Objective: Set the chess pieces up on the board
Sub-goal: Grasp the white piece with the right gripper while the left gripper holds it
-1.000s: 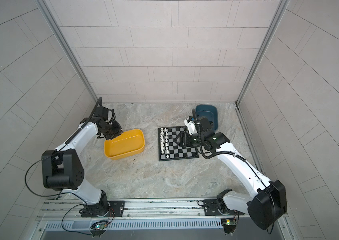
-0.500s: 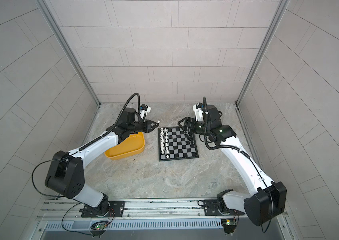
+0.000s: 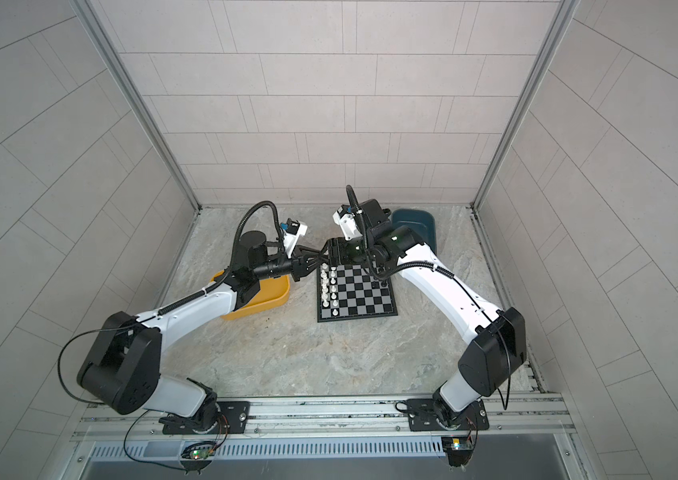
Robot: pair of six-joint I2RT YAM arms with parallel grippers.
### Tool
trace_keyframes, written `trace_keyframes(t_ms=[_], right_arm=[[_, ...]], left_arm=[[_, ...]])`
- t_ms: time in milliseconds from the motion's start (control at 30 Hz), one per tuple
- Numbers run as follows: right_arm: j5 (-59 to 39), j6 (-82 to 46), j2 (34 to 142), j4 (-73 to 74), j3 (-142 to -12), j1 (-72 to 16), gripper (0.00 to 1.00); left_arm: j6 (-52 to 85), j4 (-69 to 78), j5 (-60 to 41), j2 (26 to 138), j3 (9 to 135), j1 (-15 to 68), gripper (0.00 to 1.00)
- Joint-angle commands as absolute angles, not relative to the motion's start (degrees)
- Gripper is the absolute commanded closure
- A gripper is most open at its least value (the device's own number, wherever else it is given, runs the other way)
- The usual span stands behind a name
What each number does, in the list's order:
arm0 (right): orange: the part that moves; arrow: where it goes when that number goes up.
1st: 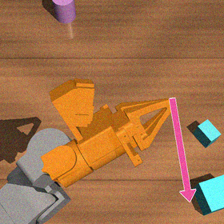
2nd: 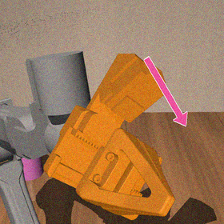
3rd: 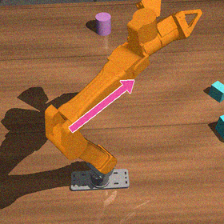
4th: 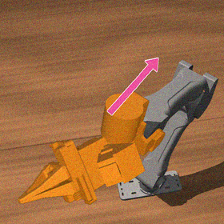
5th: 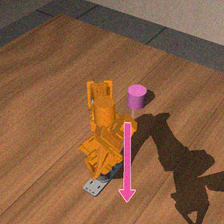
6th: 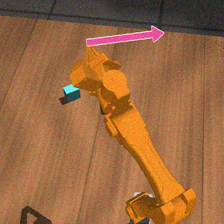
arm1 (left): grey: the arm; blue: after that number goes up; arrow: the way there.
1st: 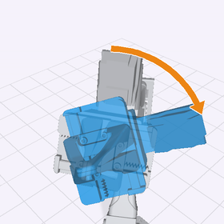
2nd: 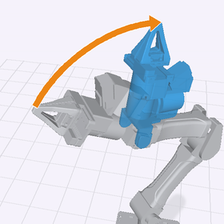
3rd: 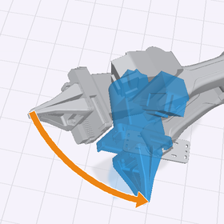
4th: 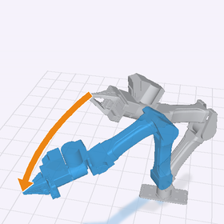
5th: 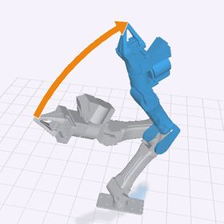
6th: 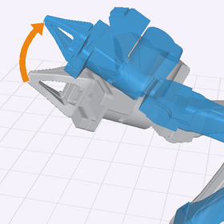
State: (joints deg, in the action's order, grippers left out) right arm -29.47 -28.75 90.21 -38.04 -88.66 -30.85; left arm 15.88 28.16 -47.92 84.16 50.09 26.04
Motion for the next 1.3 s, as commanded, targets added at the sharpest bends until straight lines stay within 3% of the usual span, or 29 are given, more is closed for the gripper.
trace_keyframes(t_ms=[0,233,400,700,933,1067,1267], right_arm=[[-28.2,-28.8,90.9,-39.7,-90.3,-31.2,0.41],[-29.3,-30.7,90.8,-38.0,-89.0,-31.2,0.57],[-30.6,-33.1,90.2,-35.3,-87.3,-29.7,0.61],[-33.7,-37.1,89.8,-30.7,-85.2,-28.1,0.56],[-33.7,-37.4,89.4,-31.1,-84.7,-28.0,0.59],[-34.4,-38.0,88.4,-30.2,-83.4,-28.1,0.53],[-34.5,-38.0,88.0,-30.5,-82.4,-28.1,0.59]], left_arm=[[13.4,30.9,-49.5,82.6,49.2,26.8,0.89],[12.7,31.1,-49.6,82.8,49.0,27.1,0.89],[11.6,31.2,-50.0,82.3,48.3,27.6,0.89],[10.3,29.8,-49.4,82.2,48.3,28.0,0.89],[9.9,28.7,-47.8,82.2,48.4,28.1,0.89],[8.8,26.2,-45.9,82.5,49.3,28.0,0.89],[7.9,24.9,-44.4,82.4,49.6,28.0,0.89]])
